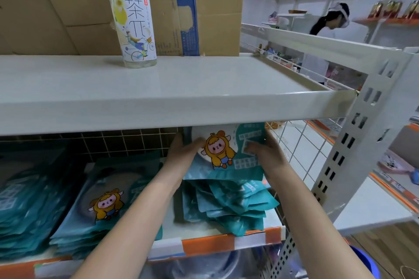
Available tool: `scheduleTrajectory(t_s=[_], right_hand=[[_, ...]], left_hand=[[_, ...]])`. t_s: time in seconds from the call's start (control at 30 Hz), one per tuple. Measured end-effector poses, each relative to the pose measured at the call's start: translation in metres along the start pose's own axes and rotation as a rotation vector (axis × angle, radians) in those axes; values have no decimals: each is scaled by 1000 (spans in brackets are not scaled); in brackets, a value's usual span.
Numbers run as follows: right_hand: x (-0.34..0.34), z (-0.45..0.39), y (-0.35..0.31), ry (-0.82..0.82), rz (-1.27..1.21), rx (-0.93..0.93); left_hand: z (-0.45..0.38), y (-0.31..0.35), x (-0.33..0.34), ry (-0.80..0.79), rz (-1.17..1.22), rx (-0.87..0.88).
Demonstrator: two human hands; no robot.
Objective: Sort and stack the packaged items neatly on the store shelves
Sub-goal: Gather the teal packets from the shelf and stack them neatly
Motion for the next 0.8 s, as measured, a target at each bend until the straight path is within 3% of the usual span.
scheduleTrajectory(t_s=[0.23, 0.5, 0.8], right_hand=[[58, 11, -1, -95, -29, -27], [156, 30, -24, -253, -70, -86], [222, 64, -9, -279, 28, -43]], left_hand=[[16, 11, -53, 106, 74, 209], [26, 32, -154, 280, -13, 297], [49, -2, -216, 157, -97, 230]])
Point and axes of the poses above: each hand's wrist, its own z-axis away from the middle knuckle, its own x-axis out of the palm, y = z × x, the point moved 3 cm from there along -z, towards the middle knuckle, and after that the axes turned 15 degrees about z, right-handed, at the moved point
